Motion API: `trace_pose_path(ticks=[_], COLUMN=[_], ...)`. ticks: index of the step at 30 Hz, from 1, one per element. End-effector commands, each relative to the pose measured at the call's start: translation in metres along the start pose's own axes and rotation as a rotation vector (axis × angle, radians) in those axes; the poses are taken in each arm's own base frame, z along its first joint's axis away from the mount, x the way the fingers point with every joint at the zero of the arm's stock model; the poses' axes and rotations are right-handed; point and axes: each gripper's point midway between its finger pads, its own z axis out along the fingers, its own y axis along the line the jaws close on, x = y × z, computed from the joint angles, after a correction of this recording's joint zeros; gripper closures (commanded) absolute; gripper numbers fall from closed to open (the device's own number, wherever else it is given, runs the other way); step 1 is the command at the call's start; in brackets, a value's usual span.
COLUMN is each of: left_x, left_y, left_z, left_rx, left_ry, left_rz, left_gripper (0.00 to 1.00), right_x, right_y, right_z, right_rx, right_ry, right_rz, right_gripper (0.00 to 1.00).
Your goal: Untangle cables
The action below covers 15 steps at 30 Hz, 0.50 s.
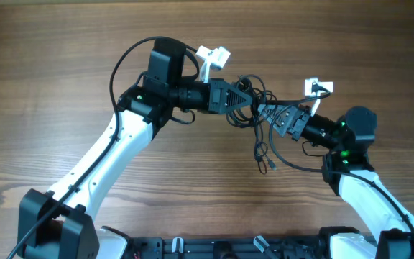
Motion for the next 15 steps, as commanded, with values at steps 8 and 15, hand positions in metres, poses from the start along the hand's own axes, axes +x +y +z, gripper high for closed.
trace_pose_path(ticks=[8, 15], left_x=[0.005, -0.011], left_y=[-0.027, 0.025], left_z=[0.009, 0.004], left_rx=[0.094, -0.169], left_ry=[0.035, -0.092], left_rz=[0.099, -0.012], left_gripper=[0.96, 0.18], right_x=[0.006, -0.007], right_y=[0.015, -0.025], right_z=[0.005, -0.006], right_rx=[-0.054, 0.105], right_ry=[0.04, -0.062], right_rz=[0.059, 0.229], right_gripper=[0.85, 0.95])
